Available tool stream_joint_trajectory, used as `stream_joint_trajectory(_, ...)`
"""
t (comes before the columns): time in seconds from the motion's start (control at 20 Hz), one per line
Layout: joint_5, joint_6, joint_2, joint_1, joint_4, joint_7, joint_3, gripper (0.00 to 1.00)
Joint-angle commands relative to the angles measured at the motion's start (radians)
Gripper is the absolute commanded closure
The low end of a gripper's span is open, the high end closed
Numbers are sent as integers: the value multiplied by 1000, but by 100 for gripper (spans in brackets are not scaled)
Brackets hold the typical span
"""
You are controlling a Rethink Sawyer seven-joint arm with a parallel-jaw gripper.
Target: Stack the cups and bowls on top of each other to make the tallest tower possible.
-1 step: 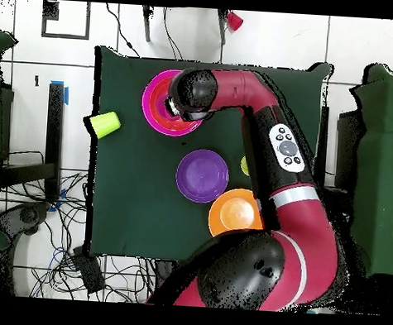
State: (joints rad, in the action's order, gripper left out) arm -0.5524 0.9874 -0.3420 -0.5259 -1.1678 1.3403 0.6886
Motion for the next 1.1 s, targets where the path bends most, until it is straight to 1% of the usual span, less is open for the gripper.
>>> stream_joint_trajectory(0.05,-72,57,101,21,111,-278,-5,100)
stream_joint_trajectory(0.15,-76,51,96,21,107,-279,-6,100)
stream_joint_trajectory(0.25,-86,50,69,21,80,-279,-14,100)
stream_joint_trajectory(0.4,-74,53,41,17,45,-252,-16,100)
stream_joint_trajectory(0.5,-82,42,51,15,48,-259,-16,100)
stream_joint_trajectory(0.75,-87,11,105,1,65,-279,-8,100)
stream_joint_trajectory(1.1,-89,4,128,-2,85,-287,0,100)
